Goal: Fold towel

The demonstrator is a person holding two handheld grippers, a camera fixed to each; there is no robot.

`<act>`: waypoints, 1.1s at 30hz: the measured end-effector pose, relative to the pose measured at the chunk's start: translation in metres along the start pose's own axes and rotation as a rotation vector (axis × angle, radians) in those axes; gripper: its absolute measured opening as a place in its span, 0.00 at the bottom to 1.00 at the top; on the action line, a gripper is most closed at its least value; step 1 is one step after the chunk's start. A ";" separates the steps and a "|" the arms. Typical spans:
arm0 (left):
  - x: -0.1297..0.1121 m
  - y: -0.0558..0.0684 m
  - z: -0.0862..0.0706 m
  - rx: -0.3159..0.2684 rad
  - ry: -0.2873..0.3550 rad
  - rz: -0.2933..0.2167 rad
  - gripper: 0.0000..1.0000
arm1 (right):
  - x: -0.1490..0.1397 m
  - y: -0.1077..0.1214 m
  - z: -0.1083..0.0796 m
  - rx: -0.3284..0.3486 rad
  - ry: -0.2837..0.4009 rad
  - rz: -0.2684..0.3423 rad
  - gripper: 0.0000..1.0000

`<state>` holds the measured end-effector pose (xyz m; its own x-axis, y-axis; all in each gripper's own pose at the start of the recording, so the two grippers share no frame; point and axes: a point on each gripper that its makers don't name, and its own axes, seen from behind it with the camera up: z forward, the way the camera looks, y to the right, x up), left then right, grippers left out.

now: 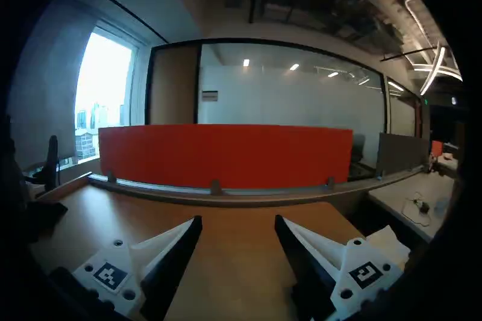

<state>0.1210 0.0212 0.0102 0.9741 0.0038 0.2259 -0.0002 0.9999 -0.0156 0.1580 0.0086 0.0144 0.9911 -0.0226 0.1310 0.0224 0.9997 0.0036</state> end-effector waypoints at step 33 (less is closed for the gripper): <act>-0.039 -0.033 -0.003 0.033 0.116 0.016 0.91 | 0.006 -0.064 -0.001 0.009 0.032 -0.014 0.93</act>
<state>0.0837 -0.0122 -0.0006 0.9936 0.0195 0.1117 -0.0213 0.9997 0.0147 0.1626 -0.0559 0.0138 0.9944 -0.0360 0.0992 0.0348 0.9993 0.0140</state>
